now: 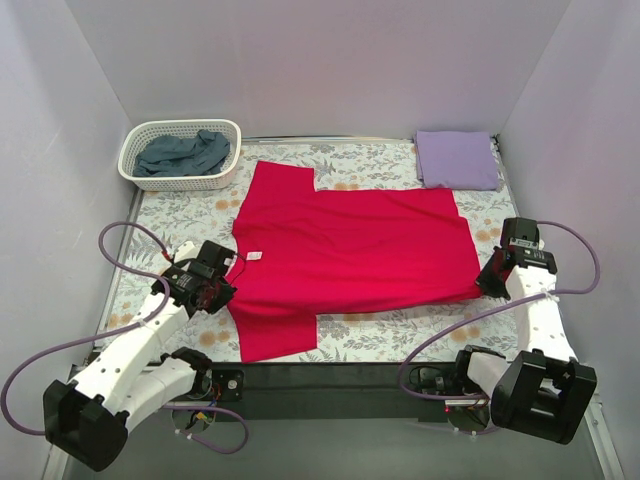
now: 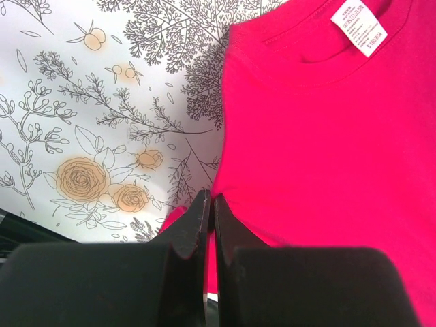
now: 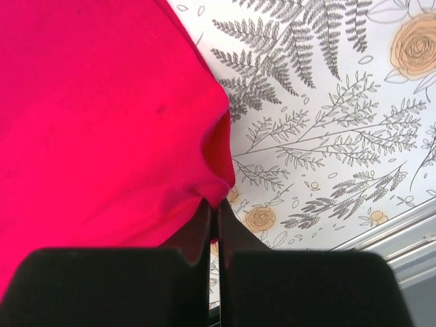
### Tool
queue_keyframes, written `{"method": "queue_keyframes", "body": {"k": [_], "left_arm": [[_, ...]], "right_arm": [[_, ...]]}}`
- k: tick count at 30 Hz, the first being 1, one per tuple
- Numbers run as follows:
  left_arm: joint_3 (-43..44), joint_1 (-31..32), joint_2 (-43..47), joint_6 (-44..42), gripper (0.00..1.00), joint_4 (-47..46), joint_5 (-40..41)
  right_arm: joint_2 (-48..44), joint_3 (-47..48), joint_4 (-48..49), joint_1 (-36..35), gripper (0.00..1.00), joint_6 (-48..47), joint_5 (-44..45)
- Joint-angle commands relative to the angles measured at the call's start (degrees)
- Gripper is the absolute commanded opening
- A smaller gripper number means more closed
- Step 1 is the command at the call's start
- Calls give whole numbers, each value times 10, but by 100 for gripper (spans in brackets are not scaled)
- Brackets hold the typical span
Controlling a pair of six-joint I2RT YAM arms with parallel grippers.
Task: Fold and stack the t-shirts
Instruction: Fold the tshirt
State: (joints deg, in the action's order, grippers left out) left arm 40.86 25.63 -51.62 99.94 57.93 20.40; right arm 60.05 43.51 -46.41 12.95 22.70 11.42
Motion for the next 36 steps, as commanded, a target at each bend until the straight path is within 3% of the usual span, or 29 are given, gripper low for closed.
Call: {"method": "queue_keyframes", "body": {"k": [1,23,36], "left_arm": [[24,-1,-8,3,0,16,20],[85,-44,-137,-94,0,-84,31],[81,-88,-187,-135,0,-147,22]], "right_arm": [[16,40,19,-8,1,-16,17],[206,135,61,-10,1,-38,-7],[270,167,84,-10,1,-20,-23]]}}
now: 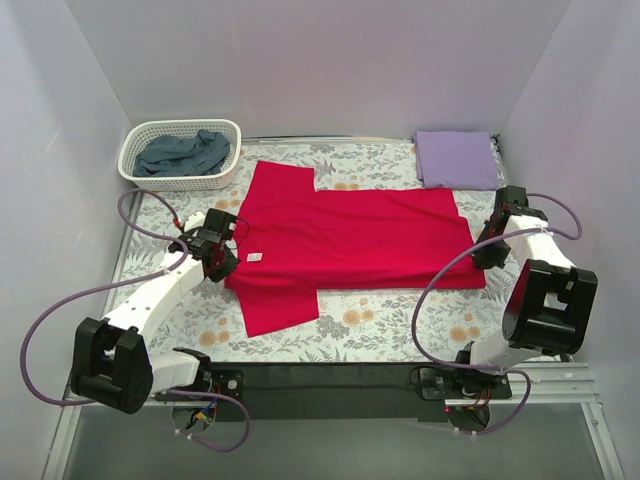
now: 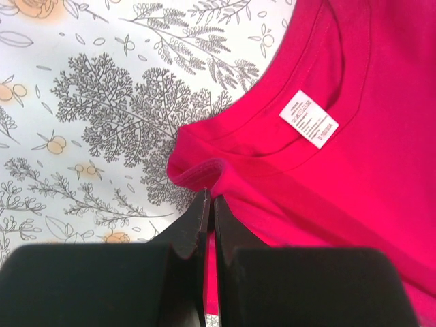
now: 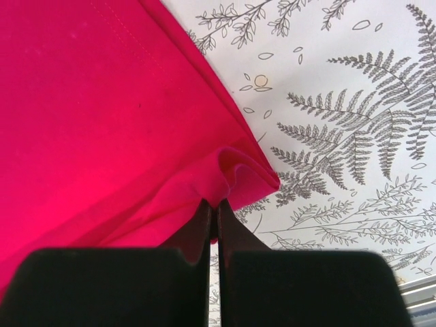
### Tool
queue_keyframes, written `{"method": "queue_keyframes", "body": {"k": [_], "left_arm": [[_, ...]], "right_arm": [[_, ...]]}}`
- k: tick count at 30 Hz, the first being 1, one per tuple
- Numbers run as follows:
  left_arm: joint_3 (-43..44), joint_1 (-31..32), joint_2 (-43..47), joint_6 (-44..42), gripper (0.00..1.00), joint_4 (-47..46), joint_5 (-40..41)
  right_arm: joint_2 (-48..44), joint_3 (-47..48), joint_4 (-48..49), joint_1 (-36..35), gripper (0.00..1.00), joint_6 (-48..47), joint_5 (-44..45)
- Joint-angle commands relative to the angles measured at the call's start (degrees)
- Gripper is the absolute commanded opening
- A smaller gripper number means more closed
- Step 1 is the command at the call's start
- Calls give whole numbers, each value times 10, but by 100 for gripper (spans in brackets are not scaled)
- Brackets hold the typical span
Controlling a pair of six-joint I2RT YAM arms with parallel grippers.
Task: Fold and stack the t-shirts
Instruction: Fold the tshirt
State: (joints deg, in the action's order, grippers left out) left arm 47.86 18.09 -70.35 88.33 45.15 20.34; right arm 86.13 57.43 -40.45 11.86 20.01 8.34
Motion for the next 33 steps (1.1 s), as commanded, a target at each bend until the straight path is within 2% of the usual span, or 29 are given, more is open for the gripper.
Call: {"method": "queue_keyframes", "body": {"k": [1,12,20,22,23,24,28,33], "left_arm": [[10,-15,-4,-21,0,-26,22],[-9,-20,-40,-30,0,-65,12],[-25,-22,-59,-29,0,-93,8],[-27,-22,-63,-31,0,-99,6],[-25,-22,-61,-32,2,-101,2],[-24,-22,-60,-33,11,-102,1],[-15,-22,-39,-42,29,-99,-4],[-14,-22,8,-37,42,-79,3]], "right_arm": [[16,29,27,1,1,9,9],[62,34,63,1,2,14,-9],[83,29,86,1,8,21,-20],[83,24,99,1,13,24,-32],[80,23,103,0,18,26,-39],[77,21,114,1,20,28,-46],[46,22,125,1,33,29,-46],[-8,11,130,0,48,30,-47]]}}
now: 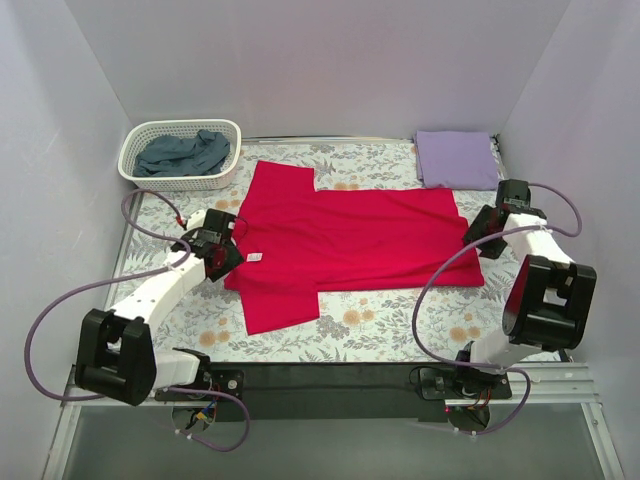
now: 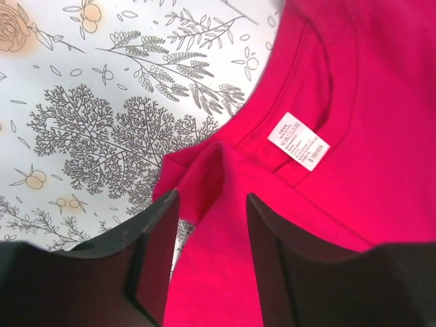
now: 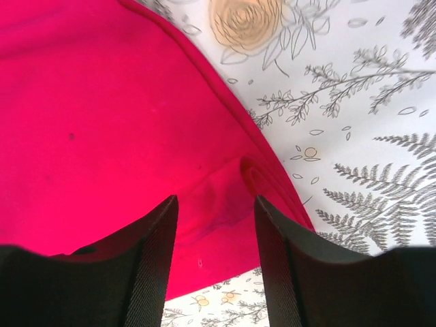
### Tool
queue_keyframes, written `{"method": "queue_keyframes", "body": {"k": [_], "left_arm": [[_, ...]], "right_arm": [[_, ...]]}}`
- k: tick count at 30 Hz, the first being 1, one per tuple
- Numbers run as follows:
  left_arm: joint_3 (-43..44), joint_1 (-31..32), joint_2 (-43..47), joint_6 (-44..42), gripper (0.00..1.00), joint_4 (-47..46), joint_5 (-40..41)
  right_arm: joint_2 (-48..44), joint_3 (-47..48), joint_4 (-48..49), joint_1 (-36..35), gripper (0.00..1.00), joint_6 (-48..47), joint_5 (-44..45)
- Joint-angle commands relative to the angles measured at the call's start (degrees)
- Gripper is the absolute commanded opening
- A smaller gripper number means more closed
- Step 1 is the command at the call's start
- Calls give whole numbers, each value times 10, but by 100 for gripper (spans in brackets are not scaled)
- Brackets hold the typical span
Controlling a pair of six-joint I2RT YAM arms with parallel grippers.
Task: Fold and stack the t-shirts
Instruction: Fold the tshirt
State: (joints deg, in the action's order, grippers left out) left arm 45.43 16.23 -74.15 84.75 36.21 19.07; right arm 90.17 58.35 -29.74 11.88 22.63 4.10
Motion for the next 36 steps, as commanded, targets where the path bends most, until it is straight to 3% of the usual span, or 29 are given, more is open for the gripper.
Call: {"method": "queue_keyframes", "body": {"k": [1,4,6,12,16,23,28,36], "left_arm": [[8,-3,55,1,43,19,18],[-7,-3,85,9,54,35,18],[-15,-4,105,13,68,44,11],[-61,-2,160,22,74,64,-83],[-105,18,184,41,74,58,-143],[-116,83,144,99,66,74,-151],[-128,136,113,155,61,92,-119],[-150,155,89,178,54,81,-123]], "right_arm": [[-67,-2,26,1,48,4,-8],[-99,-24,27,1,48,6,-29],[-117,-50,42,0,48,4,-87],[-174,-109,62,-75,48,-21,-156],[-192,-141,78,-205,48,-21,-139],[-195,-181,117,-306,48,-10,-140],[-187,-191,129,-331,48,-14,-145],[-185,-202,137,-334,47,-25,-146]]}}
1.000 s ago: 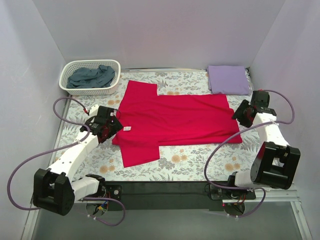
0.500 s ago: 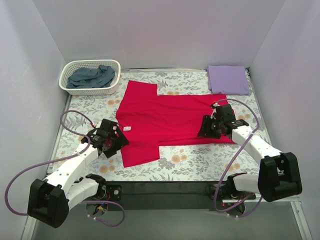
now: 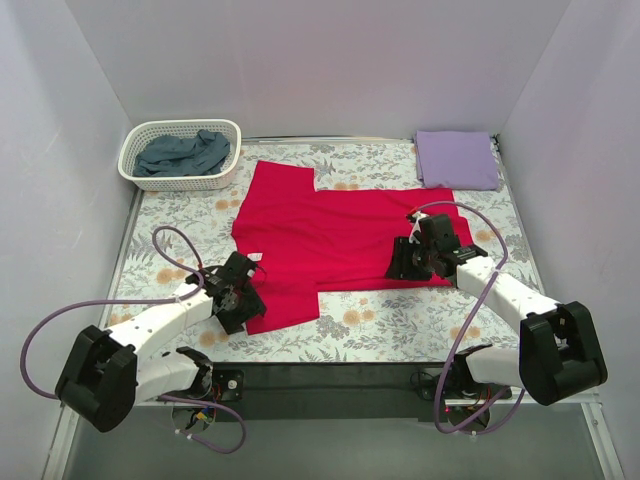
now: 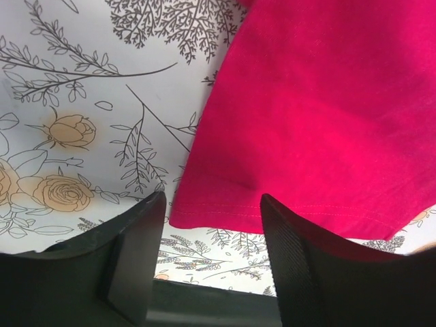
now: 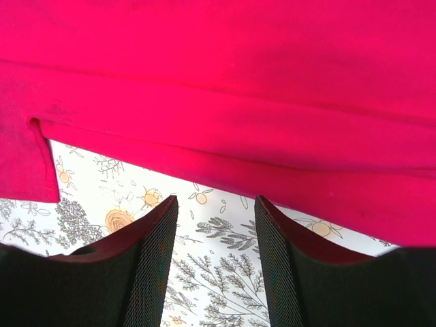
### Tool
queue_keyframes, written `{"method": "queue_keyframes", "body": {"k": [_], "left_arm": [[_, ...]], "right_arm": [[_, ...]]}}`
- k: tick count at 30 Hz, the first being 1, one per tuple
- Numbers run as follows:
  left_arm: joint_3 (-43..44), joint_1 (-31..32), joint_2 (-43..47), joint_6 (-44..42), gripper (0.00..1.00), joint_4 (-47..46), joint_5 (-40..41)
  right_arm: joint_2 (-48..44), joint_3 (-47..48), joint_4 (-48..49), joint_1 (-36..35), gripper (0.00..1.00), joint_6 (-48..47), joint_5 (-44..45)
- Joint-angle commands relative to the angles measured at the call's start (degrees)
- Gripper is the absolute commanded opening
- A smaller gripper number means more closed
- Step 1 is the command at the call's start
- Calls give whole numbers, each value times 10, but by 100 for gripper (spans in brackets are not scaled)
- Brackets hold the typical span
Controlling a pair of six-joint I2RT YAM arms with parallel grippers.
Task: Fold and stack the t-shirts
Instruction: Fold the tshirt
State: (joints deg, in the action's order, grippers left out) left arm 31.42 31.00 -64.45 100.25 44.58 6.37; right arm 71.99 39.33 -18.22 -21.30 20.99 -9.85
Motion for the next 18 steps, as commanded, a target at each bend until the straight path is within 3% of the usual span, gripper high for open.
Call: {"method": "queue_keyframes", "body": {"k": [1,5,8,11,18], "left_arm": [[-12,9,-11,22,52,-5,2],[-8,17,-38,20,39,-9,4],[0,20,-43,15,13,-8,13],[18,20,-37,8,0,-7,30],[151,19,-59,-42,0,-11,80]], "right_arm": [[-3,-14,24,-1,47,-7,-5],[-10,-29,30,-2,47,-5,-3],[-11,-32,31,-2,47,-7,2],[-16,-32,32,-1,47,-9,4],[-38,-45,40,-2,47,-13,19]]}}
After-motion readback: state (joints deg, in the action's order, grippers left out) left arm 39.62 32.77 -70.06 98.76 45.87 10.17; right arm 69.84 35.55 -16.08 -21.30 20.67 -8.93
